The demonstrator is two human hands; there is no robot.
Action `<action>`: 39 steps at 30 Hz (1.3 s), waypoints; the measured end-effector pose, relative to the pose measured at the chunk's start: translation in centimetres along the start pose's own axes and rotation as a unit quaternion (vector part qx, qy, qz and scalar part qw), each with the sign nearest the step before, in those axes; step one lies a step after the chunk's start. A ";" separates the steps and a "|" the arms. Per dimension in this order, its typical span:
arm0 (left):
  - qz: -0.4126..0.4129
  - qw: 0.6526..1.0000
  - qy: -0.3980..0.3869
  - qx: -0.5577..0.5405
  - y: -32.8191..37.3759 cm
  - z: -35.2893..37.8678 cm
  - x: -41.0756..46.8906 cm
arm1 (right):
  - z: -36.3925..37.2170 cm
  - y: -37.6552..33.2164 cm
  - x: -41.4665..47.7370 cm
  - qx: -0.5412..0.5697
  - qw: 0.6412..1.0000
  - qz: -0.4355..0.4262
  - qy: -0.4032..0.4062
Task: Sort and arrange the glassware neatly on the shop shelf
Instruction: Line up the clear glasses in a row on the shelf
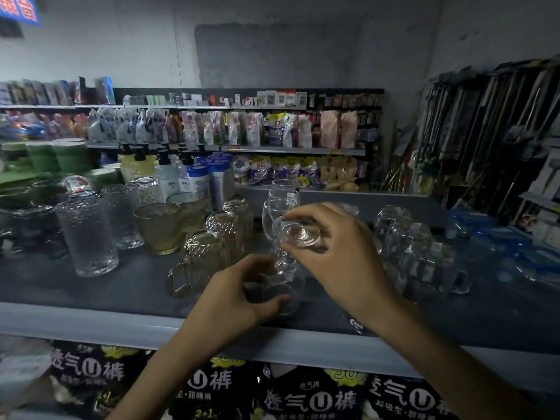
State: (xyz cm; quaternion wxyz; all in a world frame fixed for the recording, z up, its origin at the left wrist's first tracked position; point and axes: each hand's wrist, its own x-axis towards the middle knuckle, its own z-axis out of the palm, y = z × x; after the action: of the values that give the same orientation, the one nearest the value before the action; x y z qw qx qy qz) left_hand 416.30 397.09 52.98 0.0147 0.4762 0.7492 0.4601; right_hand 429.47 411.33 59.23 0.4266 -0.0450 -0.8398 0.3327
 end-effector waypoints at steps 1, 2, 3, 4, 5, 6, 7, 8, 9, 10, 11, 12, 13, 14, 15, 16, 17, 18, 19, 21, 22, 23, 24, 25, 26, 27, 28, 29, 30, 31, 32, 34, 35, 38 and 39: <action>-0.001 1.000 0.000 -0.002 -0.2 0.0 0.1 | 0.2 0.0 0.0 -0.002 1.000 -0.004 0.000; -0.001 1.000 0.001 -0.003 -0.4 0.0 0.1 | 0.3 -0.1 0.0 0.004 1.000 -0.002 0.000; 0.000 1.000 0.002 -0.003 -0.5 0.0 0.2 | 0.4 -0.1 0.1 0.013 1.000 0.003 0.001; 0.000 1.000 0.003 -0.004 -0.6 0.1 0.2 | 0.5 0.0 0.1 0.021 1.000 0.010 0.001; -0.002 1.000 0.005 -0.006 -0.6 0.1 0.3 | 0.7 0.0 0.2 0.027 0.999 0.019 0.003; -0.005 1.000 0.006 -0.008 -0.7 0.1 0.3 | 0.8 0.0 0.2 0.033 0.999 0.027 0.003; -0.007 1.000 0.006 -0.010 -0.8 0.1 0.3 | 0.9 0.0 0.1 0.040 0.999 0.035 0.002; -0.011 1.000 0.004 -0.009 -0.9 0.1 0.3 | 1.0 0.0 0.1 0.044 0.998 0.041 -0.001; -0.013 1.000 0.001 -0.009 -1.0 0.0 0.3 | 1.1 -0.1 0.0 0.044 0.998 0.046 -0.006; -0.014 1.000 -0.003 -0.010 -1.0 -0.1 0.3 | 1.2 0.0 -0.1 0.042 0.998 0.050 -0.011; -0.014 1.000 -0.008 -0.011 -1.1 -0.1 0.3 | 1.2 0.0 -0.2 0.041 0.998 0.055 -0.015; -0.012 1.000 -0.011 -0.013 -1.0 -0.2 0.3 | 1.2 0.0 -0.2 0.042 0.997 0.060 -0.015; -0.011 1.000 -0.014 -0.015 -1.0 -0.2 0.3 | 1.2 0.0 -0.1 0.044 0.997 0.066 -0.014; -0.009 1.000 -0.016 -0.015 -1.0 -0.2 0.2 | 1.2 0.0 -0.1 0.046 0.996 0.073 -0.012; -0.006 1.000 -0.017 -0.014 -0.9 -0.1 0.2 | 1.3 -0.2 0.0 0.047 0.996 0.080 -0.010; -0.004 1.000 -0.016 -0.014 -0.9 -0.1 0.2 | 1.3 -0.3 0.1 0.046 0.995 0.086 -0.009; -0.002 1.000 -0.015 -0.015 -0.9 -0.1 0.2 | 1.3 -0.4 0.2 0.041 0.995 0.090 -0.009; -0.001 1.000 -0.014 -0.016 -0.8 -0.2 0.2 | 1.4 -0.4 0.3 0.034 0.995 0.091 -0.010; 0.001 1.000 -0.013 -0.013 -0.8 -0.3 0.2 | 1.4 -0.5 0.4 0.026 0.995 0.091 -0.013; 0.009 1.000 -0.004 -0.010 -0.6 -0.8 0.2 | 1.2 -0.7 0.5 0.014 0.995 0.093 -0.019; 0.016 1.000 0.008 -0.012 -0.6 -1.1 0.1 | 0.9 -0.7 0.4 0.010 0.995 0.094 -0.021; 0.022 0.999 0.025 -0.013 -0.4 -1.6 0.2 | 0.6 -0.9 0.4 0.006 0.995 0.093 -0.021; 0.029 0.999 0.042 -0.015 -0.3 -2.1 0.2 | 0.1 -1.0 0.4 -0.003 0.996 0.090 -0.017; 0.037 0.998 0.056 -0.015 0.0 -2.8 0.4 | -0.4 -1.2 0.4 -0.015 0.996 0.085 -0.011; 0.047 0.997 0.064 -0.014 0.5 -3.4 0.7 | -1.0 -1.4 0.6 -0.029 0.996 0.078 -0.002; 0.058 0.996 0.067 -0.011 1.0 -4.1 1.0 | -1.6 -1.5 0.8 -0.044 0.996 0.072 0.008; 0.070 0.995 0.068 -0.004 1.6 -4.7 1.5 | -2.1 -1.6 1.2 -0.058 0.996 0.066 0.016; 0.082 0.994 0.067 0.006 2.3 -5.4 2.0 | -2.6 -1.7 1.7 -0.068 0.996 0.062 0.020; 0.094 0.993 0.064 0.019 3.0 -6.0 2.6 | -3.0 -1.8 2.4 -0.075 0.995 0.059 0.021; 0.107 0.992 0.060 0.036 3.6 -6.6 3.3 | -3.3 -1.8 3.1 -0.083 0.995 0.054 0.019; 0.120 0.990 0.054 0.058 4.3 -7.1 4.1 | -3.6 -1.8 4.0 -0.096 0.994 0.047 0.015; 0.143 0.983 0.027 0.109 5.2 -8.0 6.4 | -3.7 -1.5 6.2 -0.135 0.990 0.031 0.000; 0.151 0.980 0.010 0.133 5.5 -8.3 7.8 | -3.7 -1.0 7.6 -0.160 0.987 0.025 -0.011; 0.164 0.966 -0.031 0.197 5.4 -8.8 12.8 | -2.8 1.4 11.7 -0.234 0.969 0.019 -0.071; 0.168 0.961 -0.042 0.214 5.1 -8.8 14.4 | -2.4 2.4 12.9 -0.254 0.962 0.019 -0.095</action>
State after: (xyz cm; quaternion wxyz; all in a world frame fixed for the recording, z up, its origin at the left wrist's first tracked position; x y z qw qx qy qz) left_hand 407.97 402.24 67.61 -0.1339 0.6062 0.7380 0.2644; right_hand 422.62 419.08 67.65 0.3126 -0.1360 -0.9325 0.1196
